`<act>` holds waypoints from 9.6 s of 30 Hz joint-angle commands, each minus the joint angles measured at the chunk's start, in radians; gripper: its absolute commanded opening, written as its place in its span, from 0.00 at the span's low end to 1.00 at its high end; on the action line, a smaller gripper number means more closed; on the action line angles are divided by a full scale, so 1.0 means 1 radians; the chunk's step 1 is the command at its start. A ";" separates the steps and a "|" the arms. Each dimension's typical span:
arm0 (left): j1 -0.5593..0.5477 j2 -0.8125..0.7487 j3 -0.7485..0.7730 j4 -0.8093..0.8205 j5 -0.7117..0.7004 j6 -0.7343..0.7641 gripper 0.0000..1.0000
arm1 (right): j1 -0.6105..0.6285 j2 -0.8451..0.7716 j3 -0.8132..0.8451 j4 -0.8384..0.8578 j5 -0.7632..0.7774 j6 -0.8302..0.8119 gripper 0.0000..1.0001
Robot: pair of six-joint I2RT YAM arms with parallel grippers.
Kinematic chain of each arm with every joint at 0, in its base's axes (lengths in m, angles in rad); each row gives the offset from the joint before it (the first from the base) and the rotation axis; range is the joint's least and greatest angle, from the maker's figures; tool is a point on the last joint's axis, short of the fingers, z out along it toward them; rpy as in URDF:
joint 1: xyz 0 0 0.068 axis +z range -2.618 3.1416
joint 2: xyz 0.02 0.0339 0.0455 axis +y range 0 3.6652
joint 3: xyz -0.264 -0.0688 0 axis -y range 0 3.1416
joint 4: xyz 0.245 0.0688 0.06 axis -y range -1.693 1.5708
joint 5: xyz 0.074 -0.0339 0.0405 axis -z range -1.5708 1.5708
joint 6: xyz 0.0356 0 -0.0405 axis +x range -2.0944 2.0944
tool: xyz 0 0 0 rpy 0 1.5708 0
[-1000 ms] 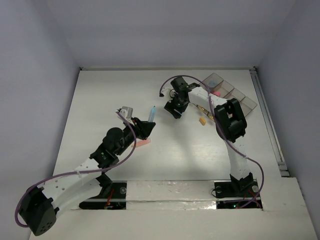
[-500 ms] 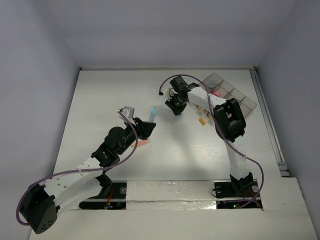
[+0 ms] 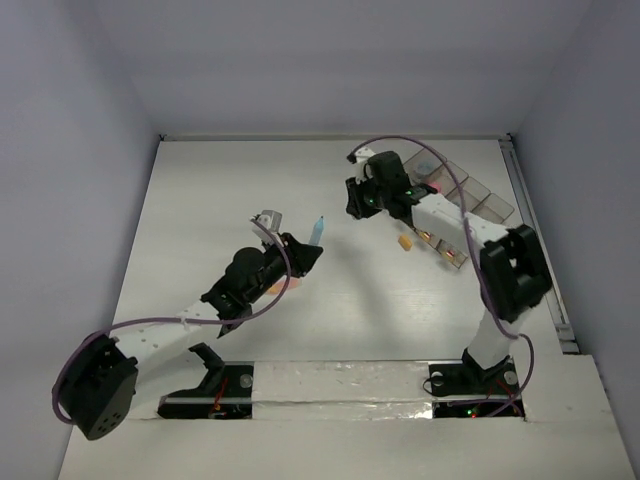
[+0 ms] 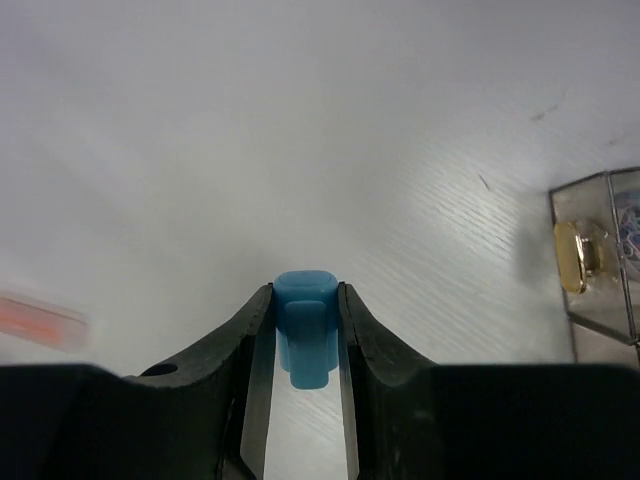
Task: Sort the stationery into containers
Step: Close the pen cap on the pen, then place the pen in the storage box, then pick up the pen from the center of the board.
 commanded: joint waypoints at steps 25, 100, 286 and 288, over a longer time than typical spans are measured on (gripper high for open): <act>-0.066 0.267 0.230 0.117 -0.064 0.071 0.00 | 0.007 -0.413 -0.468 0.793 -0.066 0.822 0.00; -0.158 0.305 0.360 0.212 -0.338 0.338 0.00 | 0.065 -0.438 -0.501 0.704 -0.170 0.871 0.04; -0.043 -0.237 -0.059 -0.177 -0.208 -0.165 0.49 | 0.252 -0.136 -0.174 0.471 0.176 0.497 0.00; -0.043 -0.192 -0.045 -0.134 -0.202 -0.167 0.52 | 0.252 -0.148 -0.193 0.477 0.163 0.520 0.00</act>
